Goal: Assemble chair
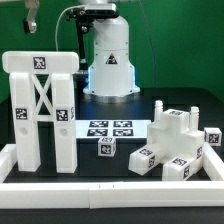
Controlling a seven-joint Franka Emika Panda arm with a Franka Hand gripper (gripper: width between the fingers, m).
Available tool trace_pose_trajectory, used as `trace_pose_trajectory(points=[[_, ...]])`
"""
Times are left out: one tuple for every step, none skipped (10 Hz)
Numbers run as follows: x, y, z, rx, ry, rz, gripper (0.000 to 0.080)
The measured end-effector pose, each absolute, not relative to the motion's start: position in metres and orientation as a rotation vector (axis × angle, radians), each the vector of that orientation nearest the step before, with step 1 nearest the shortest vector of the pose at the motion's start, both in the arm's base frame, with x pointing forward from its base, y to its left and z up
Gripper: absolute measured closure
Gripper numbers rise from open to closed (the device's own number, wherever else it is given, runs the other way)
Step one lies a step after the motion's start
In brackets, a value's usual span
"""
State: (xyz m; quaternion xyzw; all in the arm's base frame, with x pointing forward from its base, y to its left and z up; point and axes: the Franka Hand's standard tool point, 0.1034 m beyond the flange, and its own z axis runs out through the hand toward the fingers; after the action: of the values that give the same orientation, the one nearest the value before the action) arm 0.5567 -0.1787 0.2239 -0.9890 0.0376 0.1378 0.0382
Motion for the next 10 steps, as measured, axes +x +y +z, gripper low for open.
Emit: trace_pose_trajectory(points=[[0.566,-0.178,0.208,-3.033,0.103,0.48,0.0151],[0.568,-0.175,0.183,-3.019,0.093,0.575,0.0151],[0.56,-0.171,0.152,-2.987,0.081,0.705,0.0151],[0.556,-0.169,0.151,-2.95,0.079,0.804,0.0151],[0.547,-0.163,0.158,-2.901,0.078,0.898,0.0151],[0.542,-0.162,0.152,-2.851,0.08,1.011,0.0151],[0.543,-0.161,0.143,-2.802,0.088,1.129,0.0151],[0.549,-0.159,0.139,-2.808,0.099,1.142,0.0151],[0.546,-0.157,0.139,-2.789,0.12,1.185,0.0151],[0.541,-0.157,0.135,-2.761,0.169,1.254,0.0151]])
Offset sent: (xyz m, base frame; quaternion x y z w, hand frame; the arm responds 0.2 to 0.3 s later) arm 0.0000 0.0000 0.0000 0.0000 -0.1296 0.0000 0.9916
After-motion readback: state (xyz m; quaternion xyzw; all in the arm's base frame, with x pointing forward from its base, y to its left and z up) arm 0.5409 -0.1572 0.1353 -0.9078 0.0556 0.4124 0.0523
